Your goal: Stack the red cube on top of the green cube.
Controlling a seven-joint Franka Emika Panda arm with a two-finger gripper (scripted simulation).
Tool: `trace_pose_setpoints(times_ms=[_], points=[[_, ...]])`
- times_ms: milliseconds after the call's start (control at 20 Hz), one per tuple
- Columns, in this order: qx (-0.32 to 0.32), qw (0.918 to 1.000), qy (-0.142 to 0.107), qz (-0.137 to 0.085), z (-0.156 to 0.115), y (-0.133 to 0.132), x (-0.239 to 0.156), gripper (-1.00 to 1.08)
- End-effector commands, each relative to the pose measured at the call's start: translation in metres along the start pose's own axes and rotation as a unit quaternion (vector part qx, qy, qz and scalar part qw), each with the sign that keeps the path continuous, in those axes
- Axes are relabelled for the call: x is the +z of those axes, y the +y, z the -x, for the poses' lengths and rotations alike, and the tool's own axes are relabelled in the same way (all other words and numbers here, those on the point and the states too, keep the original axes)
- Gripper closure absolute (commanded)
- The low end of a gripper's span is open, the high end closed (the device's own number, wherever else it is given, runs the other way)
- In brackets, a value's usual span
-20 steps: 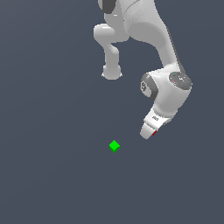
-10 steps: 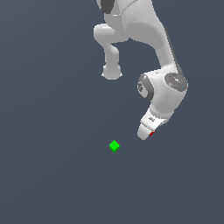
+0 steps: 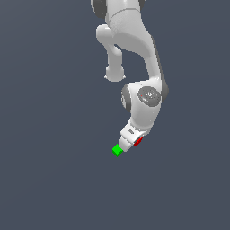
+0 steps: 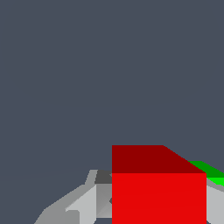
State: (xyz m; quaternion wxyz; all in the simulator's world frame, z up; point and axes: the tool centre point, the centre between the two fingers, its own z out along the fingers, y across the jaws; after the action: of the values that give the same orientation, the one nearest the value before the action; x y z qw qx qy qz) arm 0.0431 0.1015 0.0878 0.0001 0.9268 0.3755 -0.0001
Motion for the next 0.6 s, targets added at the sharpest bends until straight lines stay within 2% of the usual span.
trace_pose_setpoints(times_ms=[0,250,550], points=[[0.000,1.0000,0.000,0.000,0.014,0.026,0.008,1.08],[0.000,1.0000,0.000,0.000,0.034,0.064,0.020,1.08],[0.000,1.0000,0.000,0.000,0.042,0.083,0.026,1.08]])
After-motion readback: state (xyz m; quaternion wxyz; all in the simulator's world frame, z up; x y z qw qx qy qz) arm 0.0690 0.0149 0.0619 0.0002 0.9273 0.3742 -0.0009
